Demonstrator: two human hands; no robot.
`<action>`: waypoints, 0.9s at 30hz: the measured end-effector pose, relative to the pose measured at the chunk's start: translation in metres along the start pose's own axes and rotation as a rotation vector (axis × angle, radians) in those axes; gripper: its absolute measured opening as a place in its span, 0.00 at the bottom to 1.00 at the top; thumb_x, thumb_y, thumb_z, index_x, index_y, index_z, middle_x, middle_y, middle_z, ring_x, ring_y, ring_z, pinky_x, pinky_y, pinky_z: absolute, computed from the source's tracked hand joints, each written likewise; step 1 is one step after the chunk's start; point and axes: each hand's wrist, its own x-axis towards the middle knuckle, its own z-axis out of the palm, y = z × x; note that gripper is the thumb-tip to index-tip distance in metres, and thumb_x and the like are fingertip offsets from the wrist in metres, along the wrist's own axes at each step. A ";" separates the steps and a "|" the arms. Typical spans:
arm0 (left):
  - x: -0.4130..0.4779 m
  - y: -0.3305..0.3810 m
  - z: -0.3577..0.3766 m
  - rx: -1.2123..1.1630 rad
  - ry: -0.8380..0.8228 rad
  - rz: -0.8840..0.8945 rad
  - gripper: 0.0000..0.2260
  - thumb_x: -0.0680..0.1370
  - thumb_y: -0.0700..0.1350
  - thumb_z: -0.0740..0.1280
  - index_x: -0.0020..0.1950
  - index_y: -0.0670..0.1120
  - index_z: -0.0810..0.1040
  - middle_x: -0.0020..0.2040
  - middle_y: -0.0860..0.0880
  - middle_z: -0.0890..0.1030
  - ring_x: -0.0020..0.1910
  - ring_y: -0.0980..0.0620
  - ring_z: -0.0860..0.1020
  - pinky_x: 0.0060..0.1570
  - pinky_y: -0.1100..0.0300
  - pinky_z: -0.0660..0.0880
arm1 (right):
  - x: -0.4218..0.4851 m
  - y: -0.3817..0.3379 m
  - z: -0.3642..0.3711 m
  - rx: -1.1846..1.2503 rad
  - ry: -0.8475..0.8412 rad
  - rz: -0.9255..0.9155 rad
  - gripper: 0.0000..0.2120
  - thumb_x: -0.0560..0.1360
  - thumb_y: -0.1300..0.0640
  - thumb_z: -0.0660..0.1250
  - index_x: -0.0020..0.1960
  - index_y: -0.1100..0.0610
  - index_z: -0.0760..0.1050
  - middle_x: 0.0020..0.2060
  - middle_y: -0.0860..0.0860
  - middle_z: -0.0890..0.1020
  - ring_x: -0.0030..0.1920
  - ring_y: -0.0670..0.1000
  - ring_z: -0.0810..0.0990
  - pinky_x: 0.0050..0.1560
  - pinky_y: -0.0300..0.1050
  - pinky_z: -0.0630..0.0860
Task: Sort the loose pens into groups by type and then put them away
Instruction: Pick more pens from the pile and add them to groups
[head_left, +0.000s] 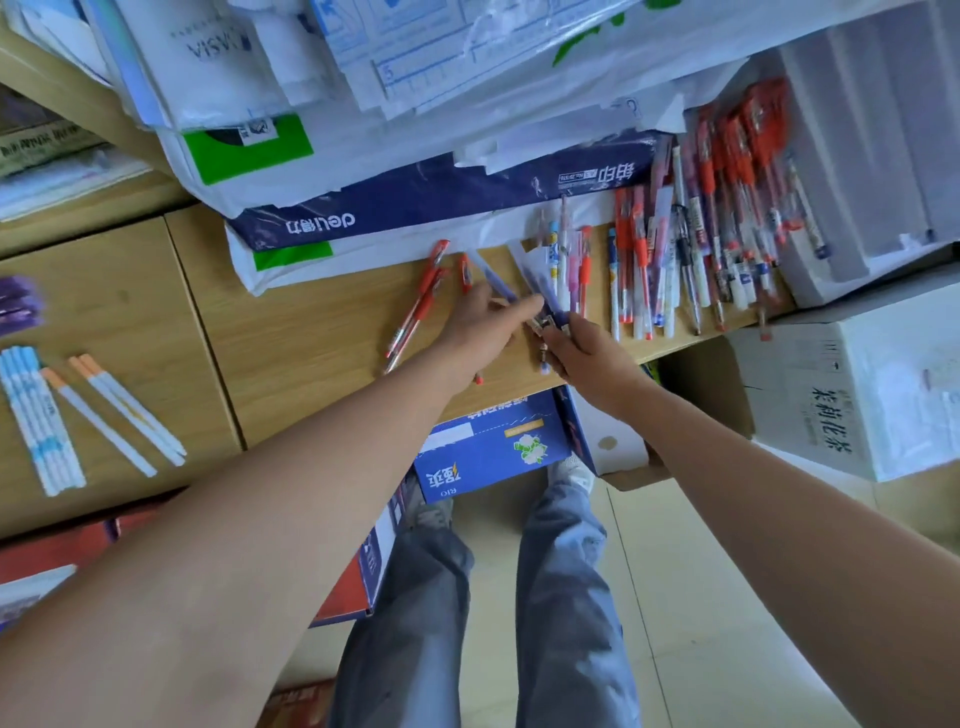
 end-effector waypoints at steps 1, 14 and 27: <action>0.000 0.005 0.008 -0.055 0.011 -0.018 0.12 0.75 0.55 0.69 0.48 0.47 0.75 0.39 0.51 0.76 0.36 0.54 0.73 0.35 0.61 0.68 | -0.002 0.001 -0.006 -0.081 -0.026 -0.016 0.09 0.82 0.55 0.55 0.46 0.57 0.70 0.31 0.48 0.73 0.31 0.48 0.69 0.37 0.43 0.67; 0.032 0.039 0.089 0.011 0.134 -0.121 0.08 0.81 0.43 0.59 0.42 0.45 0.70 0.43 0.39 0.81 0.33 0.45 0.75 0.34 0.53 0.72 | -0.002 0.030 -0.117 -0.389 0.224 -0.111 0.12 0.81 0.51 0.58 0.51 0.57 0.76 0.37 0.52 0.82 0.35 0.53 0.80 0.37 0.50 0.78; 0.047 0.018 0.079 0.448 0.251 0.001 0.13 0.82 0.49 0.56 0.53 0.41 0.74 0.44 0.41 0.81 0.31 0.46 0.72 0.35 0.54 0.69 | 0.045 0.040 -0.113 -0.635 0.329 0.020 0.20 0.77 0.49 0.67 0.59 0.63 0.68 0.42 0.58 0.79 0.39 0.57 0.78 0.35 0.49 0.75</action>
